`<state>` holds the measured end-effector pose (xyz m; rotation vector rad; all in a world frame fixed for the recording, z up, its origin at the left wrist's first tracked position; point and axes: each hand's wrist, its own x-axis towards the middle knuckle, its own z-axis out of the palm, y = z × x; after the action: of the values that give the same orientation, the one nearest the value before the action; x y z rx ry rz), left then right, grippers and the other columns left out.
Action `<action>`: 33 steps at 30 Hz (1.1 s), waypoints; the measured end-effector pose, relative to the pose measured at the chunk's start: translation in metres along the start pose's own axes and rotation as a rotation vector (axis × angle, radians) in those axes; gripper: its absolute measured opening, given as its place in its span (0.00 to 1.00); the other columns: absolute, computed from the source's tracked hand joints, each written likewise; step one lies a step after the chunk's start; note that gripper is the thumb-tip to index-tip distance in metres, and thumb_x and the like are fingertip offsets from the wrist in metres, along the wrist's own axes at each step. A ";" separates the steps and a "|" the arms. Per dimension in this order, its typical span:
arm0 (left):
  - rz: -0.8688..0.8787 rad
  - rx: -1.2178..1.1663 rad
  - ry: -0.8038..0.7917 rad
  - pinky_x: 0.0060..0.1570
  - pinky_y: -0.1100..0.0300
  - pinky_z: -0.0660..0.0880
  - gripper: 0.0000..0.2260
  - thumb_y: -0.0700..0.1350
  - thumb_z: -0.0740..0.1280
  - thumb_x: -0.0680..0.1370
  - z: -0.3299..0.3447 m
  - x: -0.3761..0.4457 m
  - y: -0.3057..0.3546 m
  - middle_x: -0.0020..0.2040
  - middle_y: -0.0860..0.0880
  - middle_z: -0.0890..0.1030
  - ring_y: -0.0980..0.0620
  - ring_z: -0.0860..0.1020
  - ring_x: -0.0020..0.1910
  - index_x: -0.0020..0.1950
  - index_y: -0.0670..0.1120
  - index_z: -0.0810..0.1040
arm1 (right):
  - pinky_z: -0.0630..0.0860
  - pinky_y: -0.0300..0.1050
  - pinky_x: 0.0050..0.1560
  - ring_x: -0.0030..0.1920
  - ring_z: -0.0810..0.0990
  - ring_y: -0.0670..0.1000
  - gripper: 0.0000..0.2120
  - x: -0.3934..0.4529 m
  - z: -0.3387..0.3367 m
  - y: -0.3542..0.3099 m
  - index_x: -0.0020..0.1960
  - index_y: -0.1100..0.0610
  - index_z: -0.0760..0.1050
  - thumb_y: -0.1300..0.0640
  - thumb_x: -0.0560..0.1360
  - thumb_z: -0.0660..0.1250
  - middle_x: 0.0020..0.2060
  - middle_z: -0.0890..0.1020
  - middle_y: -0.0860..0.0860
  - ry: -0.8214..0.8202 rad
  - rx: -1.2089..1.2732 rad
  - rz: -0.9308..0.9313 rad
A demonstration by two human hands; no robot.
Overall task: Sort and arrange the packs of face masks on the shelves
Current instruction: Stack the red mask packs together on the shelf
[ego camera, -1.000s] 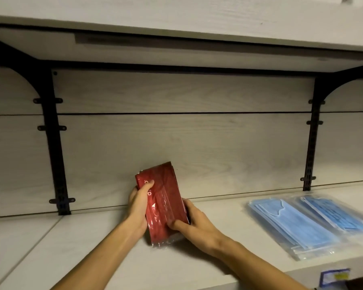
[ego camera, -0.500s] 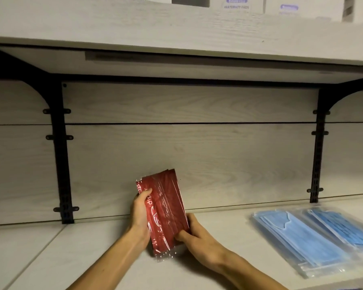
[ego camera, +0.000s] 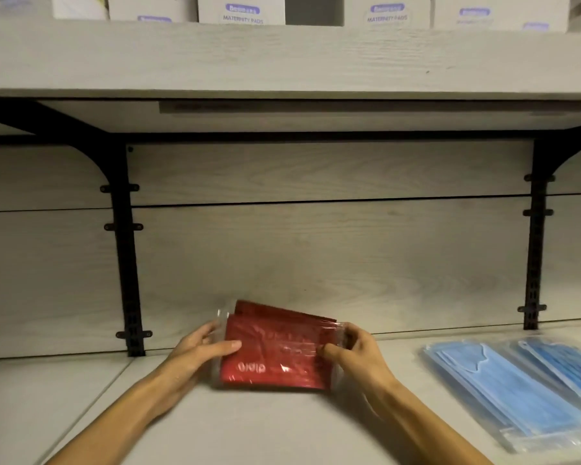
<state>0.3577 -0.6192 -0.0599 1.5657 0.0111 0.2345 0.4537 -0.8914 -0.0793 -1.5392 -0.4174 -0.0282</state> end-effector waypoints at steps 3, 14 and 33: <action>0.042 0.114 0.047 0.57 0.56 0.77 0.32 0.46 0.84 0.63 -0.003 -0.011 -0.009 0.60 0.48 0.84 0.51 0.83 0.58 0.65 0.48 0.78 | 0.83 0.46 0.49 0.44 0.86 0.50 0.09 -0.003 0.007 0.006 0.52 0.61 0.78 0.71 0.75 0.68 0.45 0.86 0.56 -0.057 -0.065 -0.008; 0.281 0.226 0.264 0.55 0.59 0.80 0.21 0.35 0.75 0.73 0.021 -0.015 -0.020 0.57 0.51 0.84 0.56 0.82 0.58 0.63 0.46 0.74 | 0.79 0.43 0.56 0.52 0.82 0.44 0.10 -0.020 0.010 0.008 0.60 0.51 0.72 0.61 0.81 0.64 0.51 0.84 0.43 -0.105 -0.230 -0.284; 0.027 0.096 0.160 0.48 0.58 0.81 0.15 0.35 0.72 0.76 0.024 -0.013 -0.018 0.52 0.41 0.86 0.47 0.85 0.46 0.61 0.43 0.77 | 0.79 0.47 0.45 0.40 0.84 0.49 0.11 -0.006 0.006 0.009 0.50 0.57 0.81 0.53 0.70 0.70 0.41 0.86 0.50 -0.059 -0.171 0.071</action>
<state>0.3508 -0.6443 -0.0792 1.6398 0.1275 0.3846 0.4494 -0.8865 -0.0897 -1.7260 -0.4151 0.0384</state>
